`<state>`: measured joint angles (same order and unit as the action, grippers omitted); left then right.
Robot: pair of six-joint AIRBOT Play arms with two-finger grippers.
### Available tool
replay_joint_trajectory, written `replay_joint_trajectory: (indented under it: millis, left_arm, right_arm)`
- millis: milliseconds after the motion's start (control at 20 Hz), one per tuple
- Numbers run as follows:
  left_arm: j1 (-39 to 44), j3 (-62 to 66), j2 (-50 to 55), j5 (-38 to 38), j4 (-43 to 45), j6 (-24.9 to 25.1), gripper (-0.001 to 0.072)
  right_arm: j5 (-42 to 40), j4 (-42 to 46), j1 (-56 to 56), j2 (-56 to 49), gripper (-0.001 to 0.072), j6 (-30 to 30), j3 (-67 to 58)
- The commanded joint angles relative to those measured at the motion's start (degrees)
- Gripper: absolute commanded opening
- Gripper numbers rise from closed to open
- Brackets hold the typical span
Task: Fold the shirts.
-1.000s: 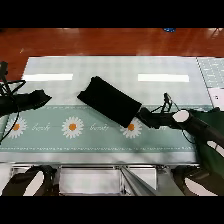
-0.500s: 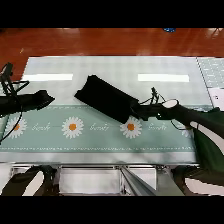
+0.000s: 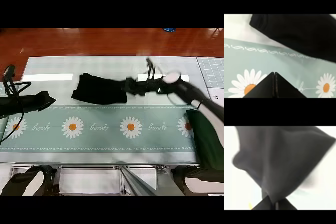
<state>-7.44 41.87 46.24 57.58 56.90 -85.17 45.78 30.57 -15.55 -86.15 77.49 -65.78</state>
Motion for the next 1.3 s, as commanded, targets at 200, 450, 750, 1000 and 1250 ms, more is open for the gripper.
replay_joint_trajectory:
  millis: [200, 450, 750, 1000, 1250]
  left_arm:
    - [4.7, -0.83, 0.11, -0.66, 0.02, 0.5, 0.002]
    - [6.78, -0.83, 0.09, -0.7, 0.02, 0.52, 0.002]
    - [7.13, -0.83, 0.09, -1.77, 0.0, 1.14, 0.002]
    - [7.13, -0.83, 0.11, -3.91, 0.0, 1.16, 0.002]
    - [7.13, -0.83, 0.11, -5.81, 0.0, 1.49, 0.002]
  right_arm:
    - [21.62, 19.96, 9.79, -0.07, 0.0018, 13.86, -34.25]
    - [30.75, 21.03, 22.91, 2.19, 0.0018, 17.99, -43.56]
    - [41.77, 22.45, 40.79, 9.25, 0.0018, 21.33, -43.6]
    - [57.81, 41.33, 49.92, 16.5, 0.0017, 20.92, -40.57]
    - [60.61, 55.47, 62.34, 29.42, 0.0017, 18.01, -24.57]
